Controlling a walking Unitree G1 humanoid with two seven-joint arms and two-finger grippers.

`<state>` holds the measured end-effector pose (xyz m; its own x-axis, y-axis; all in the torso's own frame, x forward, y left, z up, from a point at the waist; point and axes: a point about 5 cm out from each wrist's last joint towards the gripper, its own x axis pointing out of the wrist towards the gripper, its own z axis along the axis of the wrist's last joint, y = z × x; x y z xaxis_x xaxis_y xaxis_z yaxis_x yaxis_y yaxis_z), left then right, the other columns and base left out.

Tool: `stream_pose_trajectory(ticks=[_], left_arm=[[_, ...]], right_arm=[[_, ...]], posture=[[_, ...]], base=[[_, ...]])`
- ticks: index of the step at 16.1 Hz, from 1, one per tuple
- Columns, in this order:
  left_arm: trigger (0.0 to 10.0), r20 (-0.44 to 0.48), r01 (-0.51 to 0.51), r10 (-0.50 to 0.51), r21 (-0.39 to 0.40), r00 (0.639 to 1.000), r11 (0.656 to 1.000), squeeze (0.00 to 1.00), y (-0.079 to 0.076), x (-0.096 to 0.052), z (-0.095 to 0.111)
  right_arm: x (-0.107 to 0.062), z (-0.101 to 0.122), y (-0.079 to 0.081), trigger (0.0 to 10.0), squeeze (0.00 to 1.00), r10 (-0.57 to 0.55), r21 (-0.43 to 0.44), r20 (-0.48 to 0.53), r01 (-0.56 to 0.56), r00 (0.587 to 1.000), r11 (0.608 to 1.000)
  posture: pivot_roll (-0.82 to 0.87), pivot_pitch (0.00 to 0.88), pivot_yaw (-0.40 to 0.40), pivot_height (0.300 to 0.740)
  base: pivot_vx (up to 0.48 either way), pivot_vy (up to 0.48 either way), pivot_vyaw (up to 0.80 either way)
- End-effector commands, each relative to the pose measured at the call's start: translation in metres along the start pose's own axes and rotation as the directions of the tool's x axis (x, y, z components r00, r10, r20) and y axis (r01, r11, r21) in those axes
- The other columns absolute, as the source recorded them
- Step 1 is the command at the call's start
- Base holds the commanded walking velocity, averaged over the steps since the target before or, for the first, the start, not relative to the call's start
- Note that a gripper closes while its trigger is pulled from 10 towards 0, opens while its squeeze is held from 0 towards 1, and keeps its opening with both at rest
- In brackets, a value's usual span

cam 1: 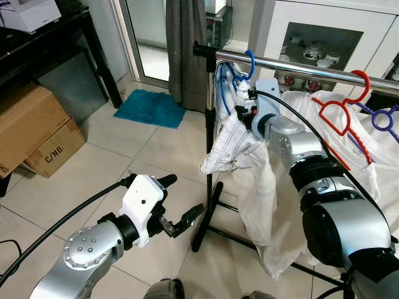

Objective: Hang hanger

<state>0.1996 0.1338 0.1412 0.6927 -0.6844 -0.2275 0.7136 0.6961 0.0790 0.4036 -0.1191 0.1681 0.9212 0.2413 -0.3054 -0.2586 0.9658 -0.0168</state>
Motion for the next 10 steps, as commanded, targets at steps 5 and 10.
stream_pose_trajectory(ticks=[5,10], left_arm=[[10.0,-0.017,-0.003,0.003,0.017,1.000,1.000,0.13,0.0005,-0.0012,-0.0009],[10.0,-0.022,-0.010,0.010,0.018,1.000,1.000,0.13,-0.0005,-0.0009,-0.0023]], right_arm=[[0.0020,-0.0043,0.0040,0.0,0.00,0.020,0.011,-0.013,-0.020,1.000,1.000],[0.0021,-0.0036,0.0045,0.0,0.00,-0.007,0.071,0.019,0.005,1.000,0.997]], posture=[[0.01,0.077,0.043,0.740],[0.01,0.082,0.042,0.740]], base=[[0.000,0.000,0.00],[0.000,0.000,0.00]])
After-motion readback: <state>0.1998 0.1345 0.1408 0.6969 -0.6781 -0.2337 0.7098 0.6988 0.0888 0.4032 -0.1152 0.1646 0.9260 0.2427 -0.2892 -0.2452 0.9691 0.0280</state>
